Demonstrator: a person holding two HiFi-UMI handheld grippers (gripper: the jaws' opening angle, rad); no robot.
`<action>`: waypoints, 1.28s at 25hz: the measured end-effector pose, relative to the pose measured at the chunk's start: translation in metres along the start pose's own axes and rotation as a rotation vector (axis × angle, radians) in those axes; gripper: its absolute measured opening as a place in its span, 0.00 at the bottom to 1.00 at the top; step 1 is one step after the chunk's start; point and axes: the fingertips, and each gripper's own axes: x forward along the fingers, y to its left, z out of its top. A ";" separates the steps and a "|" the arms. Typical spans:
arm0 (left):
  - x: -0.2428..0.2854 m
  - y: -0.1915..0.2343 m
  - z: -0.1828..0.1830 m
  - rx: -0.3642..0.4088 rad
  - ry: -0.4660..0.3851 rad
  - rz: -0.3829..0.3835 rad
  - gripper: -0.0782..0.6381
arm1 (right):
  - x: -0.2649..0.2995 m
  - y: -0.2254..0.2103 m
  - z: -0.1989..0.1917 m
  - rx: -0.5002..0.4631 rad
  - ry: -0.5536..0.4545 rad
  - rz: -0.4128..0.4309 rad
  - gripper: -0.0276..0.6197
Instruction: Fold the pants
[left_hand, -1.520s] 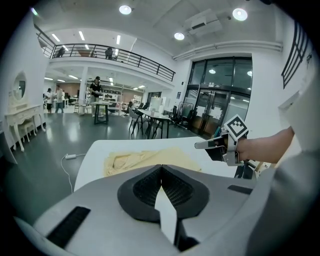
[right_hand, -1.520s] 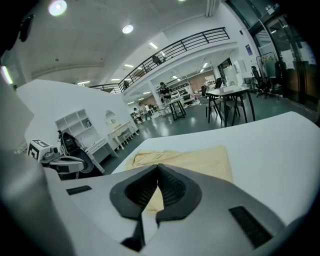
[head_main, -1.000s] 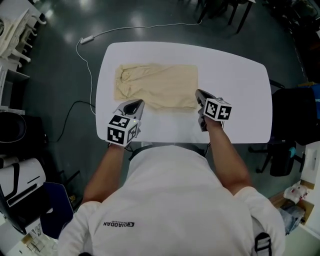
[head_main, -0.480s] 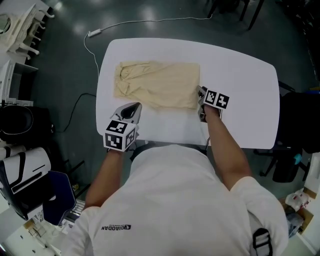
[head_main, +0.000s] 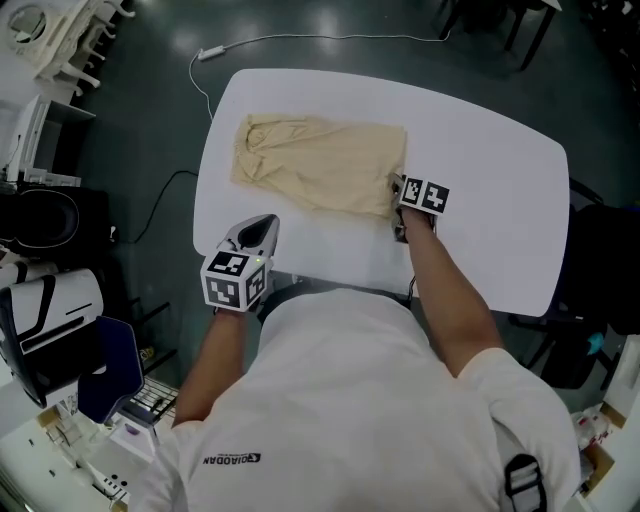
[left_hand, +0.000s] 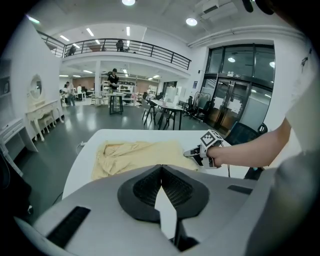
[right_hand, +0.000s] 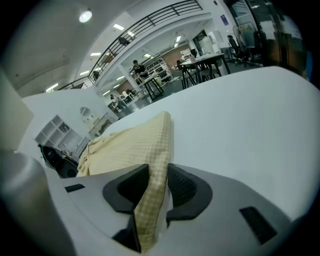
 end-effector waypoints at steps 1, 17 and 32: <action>-0.001 -0.003 0.000 -0.007 -0.006 0.006 0.15 | 0.000 -0.001 -0.001 -0.030 0.011 -0.017 0.25; -0.019 -0.017 -0.003 -0.017 -0.058 0.056 0.15 | -0.027 0.024 0.021 -0.061 -0.035 0.160 0.09; -0.037 0.081 0.018 0.081 -0.091 -0.085 0.15 | -0.077 0.161 0.072 -0.198 -0.213 0.136 0.09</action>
